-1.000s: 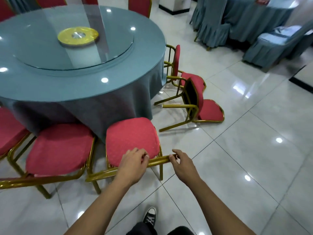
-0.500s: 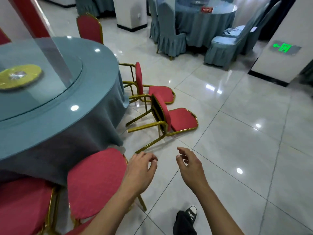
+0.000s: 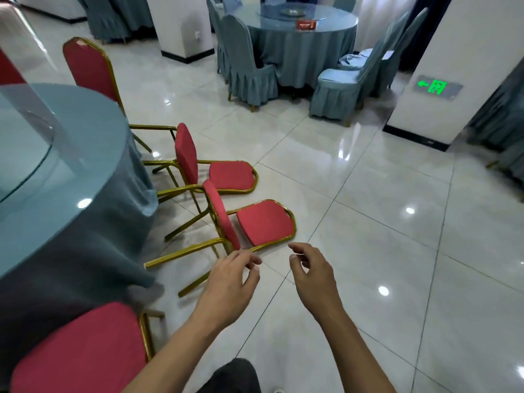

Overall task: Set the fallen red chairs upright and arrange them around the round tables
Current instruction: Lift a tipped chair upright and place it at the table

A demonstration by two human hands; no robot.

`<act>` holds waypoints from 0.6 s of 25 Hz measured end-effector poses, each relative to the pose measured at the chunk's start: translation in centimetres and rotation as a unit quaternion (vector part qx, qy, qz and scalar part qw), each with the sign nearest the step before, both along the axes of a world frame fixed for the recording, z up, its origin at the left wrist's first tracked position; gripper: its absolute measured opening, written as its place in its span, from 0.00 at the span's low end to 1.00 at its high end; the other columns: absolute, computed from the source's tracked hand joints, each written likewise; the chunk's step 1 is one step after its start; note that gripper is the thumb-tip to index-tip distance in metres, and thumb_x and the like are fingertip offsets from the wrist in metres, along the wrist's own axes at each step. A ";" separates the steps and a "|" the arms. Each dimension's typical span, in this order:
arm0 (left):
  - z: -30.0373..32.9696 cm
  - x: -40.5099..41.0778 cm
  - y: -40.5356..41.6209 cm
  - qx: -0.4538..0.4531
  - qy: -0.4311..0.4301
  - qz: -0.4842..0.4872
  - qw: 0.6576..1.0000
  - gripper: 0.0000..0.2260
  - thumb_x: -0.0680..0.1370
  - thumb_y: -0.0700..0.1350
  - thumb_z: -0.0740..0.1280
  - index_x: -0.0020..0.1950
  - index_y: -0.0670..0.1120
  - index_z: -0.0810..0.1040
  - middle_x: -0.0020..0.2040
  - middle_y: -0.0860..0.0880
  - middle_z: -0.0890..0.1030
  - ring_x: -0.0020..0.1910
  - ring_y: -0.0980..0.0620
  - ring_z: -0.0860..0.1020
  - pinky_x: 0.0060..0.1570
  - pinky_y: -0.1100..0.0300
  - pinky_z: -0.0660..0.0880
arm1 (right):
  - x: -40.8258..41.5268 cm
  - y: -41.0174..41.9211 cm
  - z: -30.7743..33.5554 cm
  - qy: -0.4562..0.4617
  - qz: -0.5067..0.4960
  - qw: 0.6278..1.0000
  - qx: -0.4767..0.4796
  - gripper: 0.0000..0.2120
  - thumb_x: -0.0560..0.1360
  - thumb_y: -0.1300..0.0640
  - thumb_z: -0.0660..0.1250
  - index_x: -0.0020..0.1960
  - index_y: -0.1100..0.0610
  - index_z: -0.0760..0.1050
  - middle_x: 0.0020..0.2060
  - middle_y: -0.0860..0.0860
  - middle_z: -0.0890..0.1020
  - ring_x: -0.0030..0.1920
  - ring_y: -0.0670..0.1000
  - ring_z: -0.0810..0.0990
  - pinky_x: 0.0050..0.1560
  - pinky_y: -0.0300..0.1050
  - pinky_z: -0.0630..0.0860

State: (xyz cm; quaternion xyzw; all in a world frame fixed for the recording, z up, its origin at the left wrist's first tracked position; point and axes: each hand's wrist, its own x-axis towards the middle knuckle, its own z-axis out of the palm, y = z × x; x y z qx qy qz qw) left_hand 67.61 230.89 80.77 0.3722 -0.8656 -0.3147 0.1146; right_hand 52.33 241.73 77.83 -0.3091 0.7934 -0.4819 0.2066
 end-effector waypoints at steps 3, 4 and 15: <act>-0.5 -5.9 -2.7 0.007 0.013 -0.003 1.000 0.06 0.82 0.52 0.61 0.57 0.59 0.75 0.51 0.64 0.74 0.54 0.61 0.72 0.55 0.60 0.73 | -6.2 -1.8 -0.8 -0.005 -0.010 1.000 -0.001 0.11 0.81 0.56 0.64 0.57 0.40 0.78 0.51 0.38 0.79 0.53 0.37 0.78 0.54 0.38 0.76; -0.5 -8.1 -3.8 0.007 0.021 -0.005 1.000 0.06 0.82 0.52 0.61 0.57 0.58 0.76 0.50 0.63 0.74 0.54 0.60 0.72 0.55 0.58 0.74 | -8.3 -2.8 -0.9 -0.006 -0.008 1.000 0.001 0.12 0.80 0.56 0.64 0.57 0.41 0.78 0.51 0.39 0.80 0.53 0.38 0.79 0.55 0.40 0.76; -1.3 -31.7 -19.7 0.043 0.054 0.028 0.997 0.07 0.82 0.48 0.61 0.54 0.53 0.79 0.51 0.57 0.78 0.54 0.53 0.73 0.58 0.50 0.72 | -32.7 -19.5 0.6 0.012 0.039 0.999 0.015 0.12 0.81 0.58 0.64 0.59 0.44 0.79 0.53 0.39 0.81 0.53 0.37 0.79 0.53 0.35 0.74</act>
